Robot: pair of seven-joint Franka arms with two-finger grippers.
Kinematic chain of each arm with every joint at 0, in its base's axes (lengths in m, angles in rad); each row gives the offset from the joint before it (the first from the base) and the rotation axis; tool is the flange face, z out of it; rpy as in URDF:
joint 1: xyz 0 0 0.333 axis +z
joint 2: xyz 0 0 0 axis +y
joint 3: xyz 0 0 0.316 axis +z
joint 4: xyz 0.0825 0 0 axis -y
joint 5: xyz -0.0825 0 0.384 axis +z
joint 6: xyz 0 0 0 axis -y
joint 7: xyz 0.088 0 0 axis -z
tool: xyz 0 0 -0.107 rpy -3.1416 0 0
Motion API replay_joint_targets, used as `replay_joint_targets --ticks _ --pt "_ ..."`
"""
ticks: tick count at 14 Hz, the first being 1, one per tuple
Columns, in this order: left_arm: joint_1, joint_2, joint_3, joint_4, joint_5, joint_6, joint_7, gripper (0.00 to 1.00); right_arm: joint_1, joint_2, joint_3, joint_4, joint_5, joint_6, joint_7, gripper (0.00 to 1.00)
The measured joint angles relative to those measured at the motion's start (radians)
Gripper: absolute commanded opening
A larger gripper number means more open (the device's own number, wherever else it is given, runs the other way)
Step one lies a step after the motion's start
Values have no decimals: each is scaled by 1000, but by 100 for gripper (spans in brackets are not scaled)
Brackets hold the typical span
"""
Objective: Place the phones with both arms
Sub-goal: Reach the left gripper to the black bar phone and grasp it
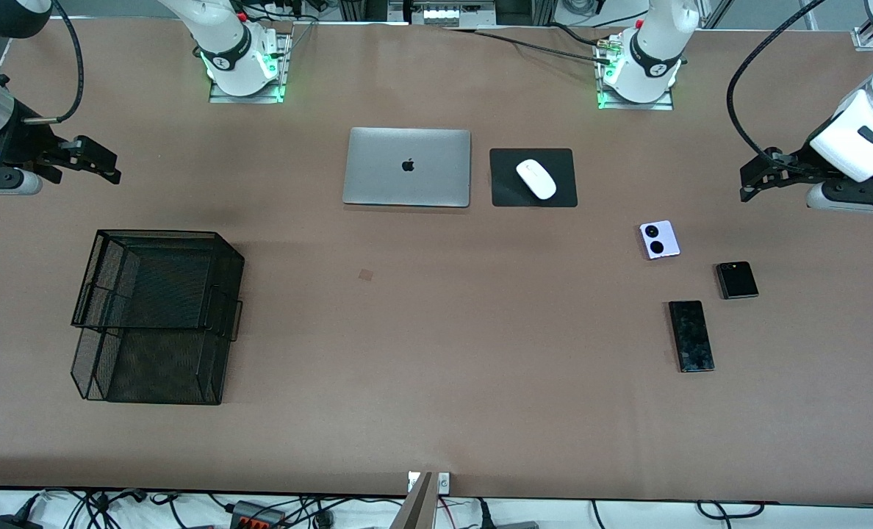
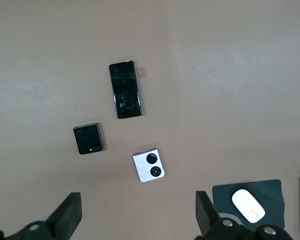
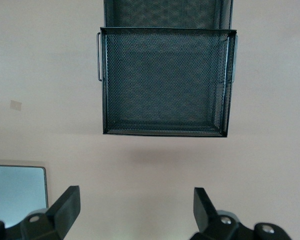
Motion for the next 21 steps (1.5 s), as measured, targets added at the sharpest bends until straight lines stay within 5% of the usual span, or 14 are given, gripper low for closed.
replay_joint_targets --ticks 14,18,21 --pt "-2 18 -2 1 0 -32 1 100 0 0 0 0 0 0 0 100" --pt "5 170 2 -3 0 -18 9 100 0 0 0 0 0 0 0 100" --pt "25 340 6 -4 1 154 9 100 0 0 0 0 0 0 0 100"
